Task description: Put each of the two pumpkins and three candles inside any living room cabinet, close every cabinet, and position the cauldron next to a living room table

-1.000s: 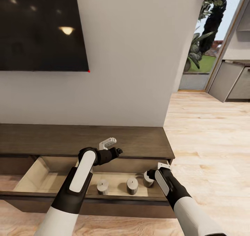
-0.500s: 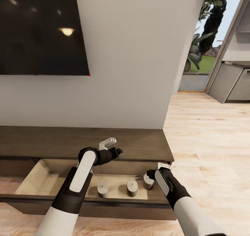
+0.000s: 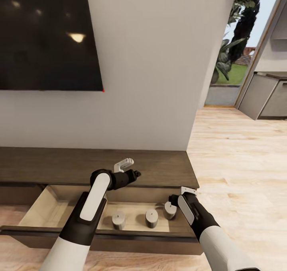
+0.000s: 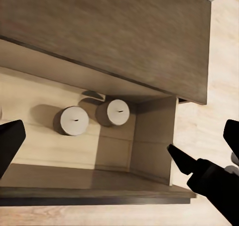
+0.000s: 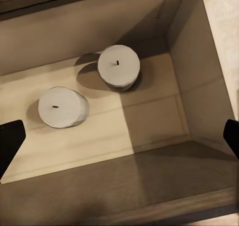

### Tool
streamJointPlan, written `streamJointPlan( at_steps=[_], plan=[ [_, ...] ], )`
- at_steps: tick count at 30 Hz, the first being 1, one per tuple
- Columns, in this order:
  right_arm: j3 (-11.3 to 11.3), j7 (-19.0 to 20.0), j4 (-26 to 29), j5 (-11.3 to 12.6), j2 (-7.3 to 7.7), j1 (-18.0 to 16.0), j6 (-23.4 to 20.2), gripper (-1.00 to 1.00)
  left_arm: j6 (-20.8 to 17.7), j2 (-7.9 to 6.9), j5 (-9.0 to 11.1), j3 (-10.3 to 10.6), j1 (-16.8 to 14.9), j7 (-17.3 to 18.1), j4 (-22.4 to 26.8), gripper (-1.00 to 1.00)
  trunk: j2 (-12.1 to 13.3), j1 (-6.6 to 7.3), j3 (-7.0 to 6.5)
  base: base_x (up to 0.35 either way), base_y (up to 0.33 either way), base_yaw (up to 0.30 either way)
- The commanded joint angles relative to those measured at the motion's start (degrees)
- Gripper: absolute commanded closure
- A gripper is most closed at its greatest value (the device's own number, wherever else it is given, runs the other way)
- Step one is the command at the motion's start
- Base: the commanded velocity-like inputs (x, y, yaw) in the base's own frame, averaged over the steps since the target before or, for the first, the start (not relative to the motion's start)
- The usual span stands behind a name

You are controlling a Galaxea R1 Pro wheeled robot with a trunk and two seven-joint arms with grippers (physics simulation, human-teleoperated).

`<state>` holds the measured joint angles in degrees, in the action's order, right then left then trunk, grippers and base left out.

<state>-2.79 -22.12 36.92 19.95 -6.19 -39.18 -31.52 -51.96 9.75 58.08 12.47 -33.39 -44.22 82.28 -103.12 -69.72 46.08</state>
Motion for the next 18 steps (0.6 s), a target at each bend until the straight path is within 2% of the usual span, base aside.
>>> streamJointPlan(
  at_steps=[1, 10, 13, 18],
  plan=[
    [-0.28, -0.55, 0.08, 0.61, 0.07, -0.02, -0.15, -1.00, -0.07, 0.01, 0.54, 0.01, -0.07, -0.60, -0.02, -1.00, 0.39, 0.23, -0.13, 0.000, 0.000, 0.000],
    [-0.21, -0.50, 0.08, 0.52, 1.60, -0.03, -1.04, -1.00, -0.34, -0.15, 0.39, -0.18, -0.11, -0.84, -0.67, -1.00, 4.00, 2.21, -1.75, 0.000, 0.000, 0.000],
    [-0.14, -0.48, 0.08, 0.52, 2.25, -0.02, -2.03, -1.00, -0.73, -0.10, 0.37, -0.56, -0.22, -1.12, -2.12, -1.00, 5.20, 2.87, -2.29, 0.000, 0.000, 0.000],
    [-0.07, -0.53, 0.04, 0.71, 2.48, 0.07, -2.53, -1.00, -1.54, -0.14, 0.05, -0.76, -0.26, -1.28, -6.13, -1.00, 7.21, 3.96, -3.18, 0.000, 0.000, 0.000]
  ],
)
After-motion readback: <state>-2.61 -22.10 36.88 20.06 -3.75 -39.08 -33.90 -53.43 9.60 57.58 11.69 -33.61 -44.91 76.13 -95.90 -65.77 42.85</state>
